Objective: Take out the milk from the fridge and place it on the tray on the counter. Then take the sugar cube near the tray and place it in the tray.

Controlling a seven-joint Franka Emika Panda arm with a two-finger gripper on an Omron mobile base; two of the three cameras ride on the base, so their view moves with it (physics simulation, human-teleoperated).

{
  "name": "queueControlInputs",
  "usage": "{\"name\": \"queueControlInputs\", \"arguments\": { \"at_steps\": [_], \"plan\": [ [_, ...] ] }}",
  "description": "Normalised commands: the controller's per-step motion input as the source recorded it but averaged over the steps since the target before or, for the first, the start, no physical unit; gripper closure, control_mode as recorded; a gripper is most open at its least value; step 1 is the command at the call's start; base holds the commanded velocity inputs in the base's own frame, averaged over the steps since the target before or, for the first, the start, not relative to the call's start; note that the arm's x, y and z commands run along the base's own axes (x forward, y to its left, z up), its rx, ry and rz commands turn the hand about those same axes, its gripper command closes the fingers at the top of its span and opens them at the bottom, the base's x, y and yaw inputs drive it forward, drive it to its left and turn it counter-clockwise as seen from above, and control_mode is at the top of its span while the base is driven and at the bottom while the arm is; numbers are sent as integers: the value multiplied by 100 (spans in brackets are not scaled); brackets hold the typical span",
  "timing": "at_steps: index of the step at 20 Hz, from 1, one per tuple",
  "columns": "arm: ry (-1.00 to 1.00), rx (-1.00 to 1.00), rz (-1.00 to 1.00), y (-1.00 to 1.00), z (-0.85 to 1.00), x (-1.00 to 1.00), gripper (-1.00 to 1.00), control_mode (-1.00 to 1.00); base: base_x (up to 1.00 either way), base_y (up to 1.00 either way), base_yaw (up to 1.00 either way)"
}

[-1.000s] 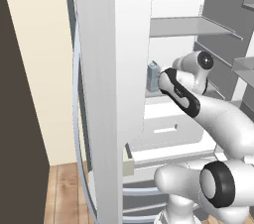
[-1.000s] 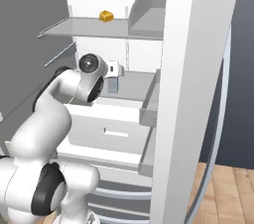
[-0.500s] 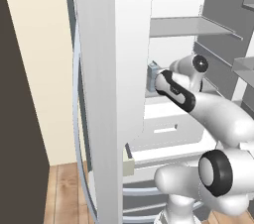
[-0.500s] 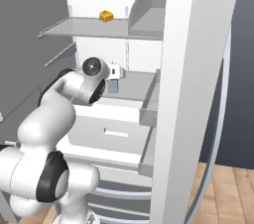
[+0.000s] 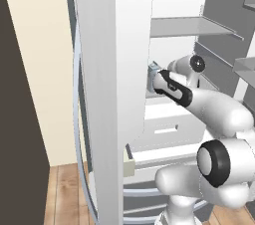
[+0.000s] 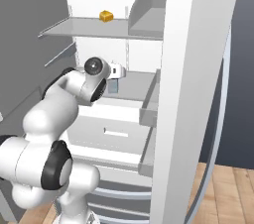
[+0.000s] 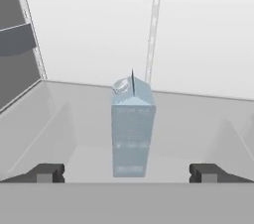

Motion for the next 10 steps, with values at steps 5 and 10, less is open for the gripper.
{"name": "queueControlInputs", "arguments": {
  "at_steps": [5,10],
  "plan": [
    [0,0,0,0,0,30,-100,-100,0,0,0],
    [-2,0,0,0,-11,7,-100,-100,0,0,0]
  ]
}}
